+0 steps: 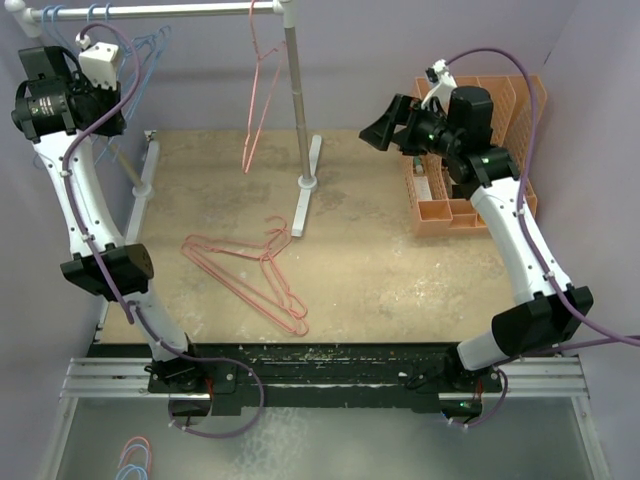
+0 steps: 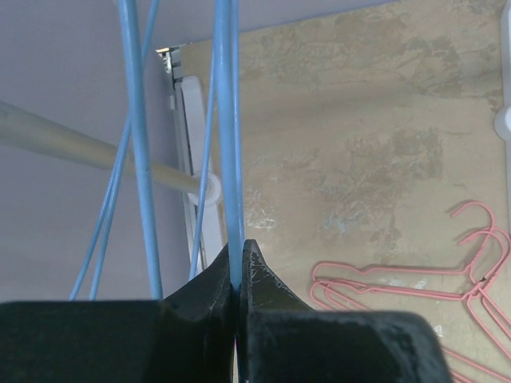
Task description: Organize the hangers
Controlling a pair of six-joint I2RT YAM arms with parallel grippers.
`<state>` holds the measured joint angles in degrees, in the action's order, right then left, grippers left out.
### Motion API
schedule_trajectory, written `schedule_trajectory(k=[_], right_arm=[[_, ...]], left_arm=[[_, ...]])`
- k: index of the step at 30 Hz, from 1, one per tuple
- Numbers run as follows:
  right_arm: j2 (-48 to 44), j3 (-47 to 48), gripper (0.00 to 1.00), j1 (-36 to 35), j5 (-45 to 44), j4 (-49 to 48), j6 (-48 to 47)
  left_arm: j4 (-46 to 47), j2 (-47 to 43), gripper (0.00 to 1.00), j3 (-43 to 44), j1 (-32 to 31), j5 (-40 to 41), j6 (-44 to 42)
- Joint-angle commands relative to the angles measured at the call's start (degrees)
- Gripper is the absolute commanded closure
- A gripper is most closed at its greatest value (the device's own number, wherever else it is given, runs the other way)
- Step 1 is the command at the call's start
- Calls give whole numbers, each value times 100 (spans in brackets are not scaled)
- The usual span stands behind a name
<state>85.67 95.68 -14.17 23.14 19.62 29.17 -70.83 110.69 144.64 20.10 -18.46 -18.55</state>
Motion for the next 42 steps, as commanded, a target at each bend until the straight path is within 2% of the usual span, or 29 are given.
schedule_trajectory(k=[1, 5, 6, 7, 11, 12, 18, 23, 25, 30, 32, 36, 42], right_arm=[[-49, -133, 0, 20, 92, -236, 20], [122, -475, 0, -15, 40, -174, -221], [170, -579, 0, -90, -7, -155, -312], [227, -689, 0, -196, -159, -124, -448], [587, -972, 0, -1111, -838, -52, -1171], [770, -1017, 0, -1377, -921, -79, -1326], [1241, -1522, 0, -2139, -1045, -1205, -2000], [2048, -878, 1, -2551, -958, -1160, -2580], [2440, -607, 4, -2636, -998, -1062, -2672], [3464, 357, 21, -2730, -1152, -535, -2579], [3871, 723, 24, -2776, -1158, -389, -2448], [4498, 1417, 26, -2813, -1203, -20, -2273], [5057, 1939, 31, -2862, -1217, 390, -2289]], left_arm=[[194, -195, 100, -84, 237, 145, 44], [210, -217, 100, -157, 558, 34, 65], [208, -223, 96, -158, 613, 43, 63], [183, -250, 82, -167, 644, 32, 50], [205, -585, 9, -410, 662, -80, 48], [217, -714, 0, -485, 662, -123, 64], [244, -1626, 1, -1215, 662, -492, 42], [269, -2432, 1, -1910, 654, -864, -99], [206, -2679, 1, -2129, 654, -1034, -226], [-207, -3114, 1, -2746, 587, -1384, -731], [-221, -3388, 1, -3169, 321, -1127, -821], [114, -3867, 1, -4205, -628, -166, -684], [301, -4073, 1, -4965, -759, -75, -641]])
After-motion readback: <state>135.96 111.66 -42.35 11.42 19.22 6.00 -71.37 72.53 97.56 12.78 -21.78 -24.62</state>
